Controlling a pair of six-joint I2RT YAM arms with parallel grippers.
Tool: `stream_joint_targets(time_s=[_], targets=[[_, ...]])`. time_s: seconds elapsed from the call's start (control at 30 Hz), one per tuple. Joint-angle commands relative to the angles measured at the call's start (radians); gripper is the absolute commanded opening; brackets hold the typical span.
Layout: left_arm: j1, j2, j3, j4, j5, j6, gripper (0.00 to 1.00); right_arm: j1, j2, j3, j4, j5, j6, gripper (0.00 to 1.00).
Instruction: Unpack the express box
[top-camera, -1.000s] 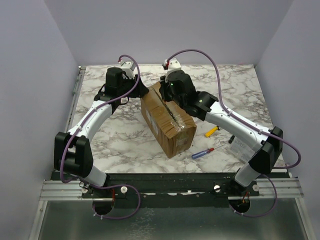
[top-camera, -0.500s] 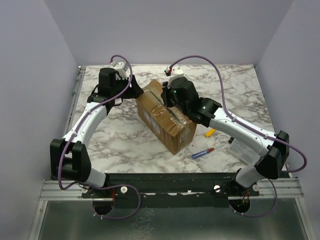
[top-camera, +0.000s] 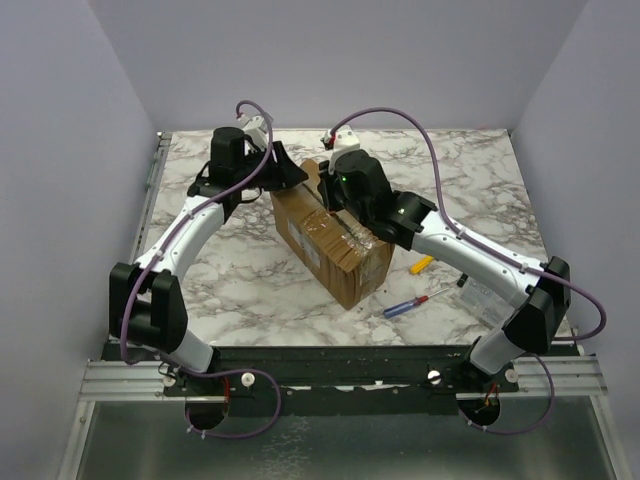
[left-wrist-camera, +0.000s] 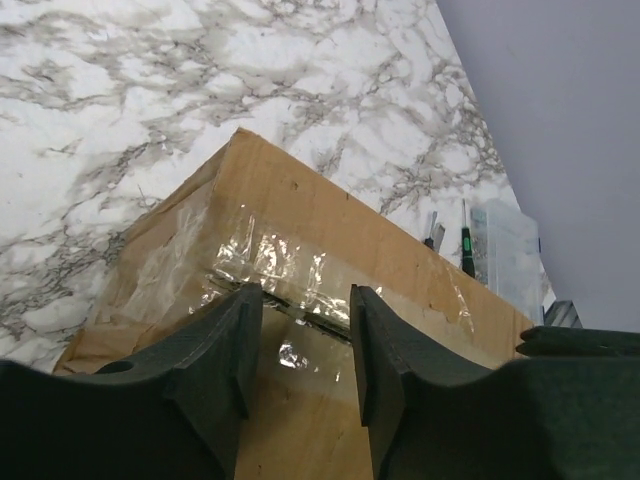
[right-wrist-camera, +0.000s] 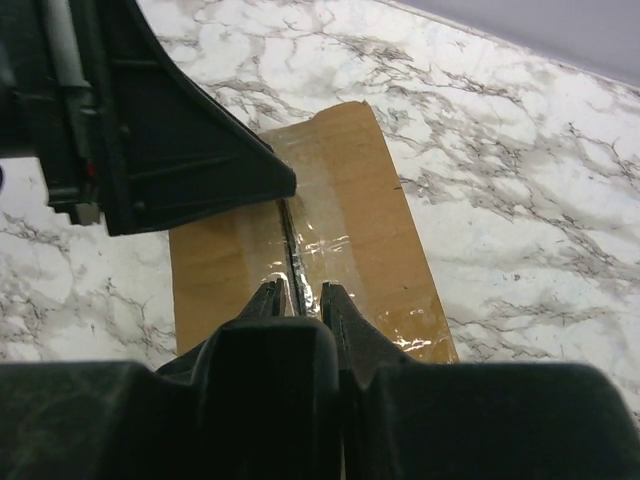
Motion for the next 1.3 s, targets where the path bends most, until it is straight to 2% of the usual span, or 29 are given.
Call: stream_joint_targets(time_s=[0.0, 0.27, 0.53, 1.27], targets=[[-0.01, 0.084, 0.015, -0.008, 0.03, 0.021, 0.44, 0.007, 0.03, 0.052, 0.017, -0.03, -0.021, 0.01], [-0.01, 0.129, -0.02, -0.081, -0.077, 0.156, 0.39, 0.009, -0.042, -0.008, 0.001, -0.056, -0.062, 0.0], [-0.01, 0.12, -0.023, -0.101, -0.13, 0.182, 0.39, 0.009, -0.09, -0.063, -0.051, -0.049, -0.044, 0.0], [-0.008, 0.129, -0.024, -0.109, -0.14, 0.182, 0.39, 0.008, -0.235, -0.159, -0.086, -0.057, -0.004, 0.0]])
